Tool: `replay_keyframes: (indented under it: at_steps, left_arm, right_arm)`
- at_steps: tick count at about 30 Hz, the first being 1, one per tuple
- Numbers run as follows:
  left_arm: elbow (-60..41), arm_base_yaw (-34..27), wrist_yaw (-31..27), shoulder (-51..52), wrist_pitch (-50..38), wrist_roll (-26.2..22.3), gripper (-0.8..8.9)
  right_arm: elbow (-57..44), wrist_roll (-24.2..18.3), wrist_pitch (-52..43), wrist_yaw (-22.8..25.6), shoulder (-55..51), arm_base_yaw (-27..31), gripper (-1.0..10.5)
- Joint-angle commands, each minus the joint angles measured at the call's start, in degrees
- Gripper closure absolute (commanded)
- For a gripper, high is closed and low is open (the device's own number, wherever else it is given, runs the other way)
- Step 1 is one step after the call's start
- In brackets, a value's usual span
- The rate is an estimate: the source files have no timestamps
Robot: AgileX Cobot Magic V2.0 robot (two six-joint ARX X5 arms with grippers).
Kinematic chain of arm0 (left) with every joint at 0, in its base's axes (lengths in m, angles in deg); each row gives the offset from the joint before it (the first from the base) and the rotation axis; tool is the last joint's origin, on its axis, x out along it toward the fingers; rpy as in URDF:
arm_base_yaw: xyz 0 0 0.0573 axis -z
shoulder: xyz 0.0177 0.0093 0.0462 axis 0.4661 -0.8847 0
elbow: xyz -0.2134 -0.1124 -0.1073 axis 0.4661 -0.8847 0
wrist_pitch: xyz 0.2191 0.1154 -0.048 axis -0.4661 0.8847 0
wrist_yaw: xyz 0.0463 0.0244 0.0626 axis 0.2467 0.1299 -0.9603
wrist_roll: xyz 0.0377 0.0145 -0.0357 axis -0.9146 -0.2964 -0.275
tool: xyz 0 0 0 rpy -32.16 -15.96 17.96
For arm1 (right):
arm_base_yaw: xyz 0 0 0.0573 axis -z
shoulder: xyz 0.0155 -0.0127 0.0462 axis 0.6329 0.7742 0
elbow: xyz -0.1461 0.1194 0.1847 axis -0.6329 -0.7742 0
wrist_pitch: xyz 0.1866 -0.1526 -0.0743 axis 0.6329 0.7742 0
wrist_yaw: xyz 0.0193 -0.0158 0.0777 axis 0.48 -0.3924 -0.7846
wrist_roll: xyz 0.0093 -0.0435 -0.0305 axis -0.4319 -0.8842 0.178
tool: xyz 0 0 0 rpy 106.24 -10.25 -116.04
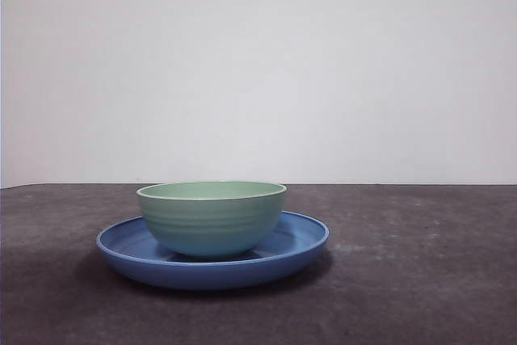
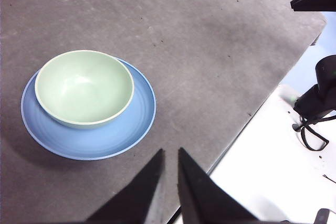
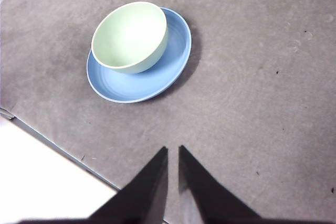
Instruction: Place the green bowl on the blue plate
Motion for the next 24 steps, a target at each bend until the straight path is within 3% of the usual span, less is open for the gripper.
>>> replay_keyframes:
  at_steps: [1, 18, 21, 24]
  left_arm:
    - [0.7, 0.3, 0.3, -0.3, -0.3, -1.1, 7.89]
    - [0.7, -1.1, 0.3, 0.8, -0.2, -1.3, 7.89]
    - [0.7, -5.4, -0.6, 1.8, 0.0, -13.8, 7.93]
    - [0.2, -11.7, -0.5, 2.4, -0.5, -15.4, 7.93]
  right_arm:
    - [0.5, 0.5, -0.6, 0.0, 0.1, -0.4, 9.3]
    - [0.5, 0.5, -0.9, 0.0, 0.1, -0.4, 9.3]
    - [0.5, 0.5, -0.9, 0.0, 0.1, -0.4, 9.3]
    - [0.5, 0.5, -0.9, 0.0, 0.1, -0.4, 9.3]
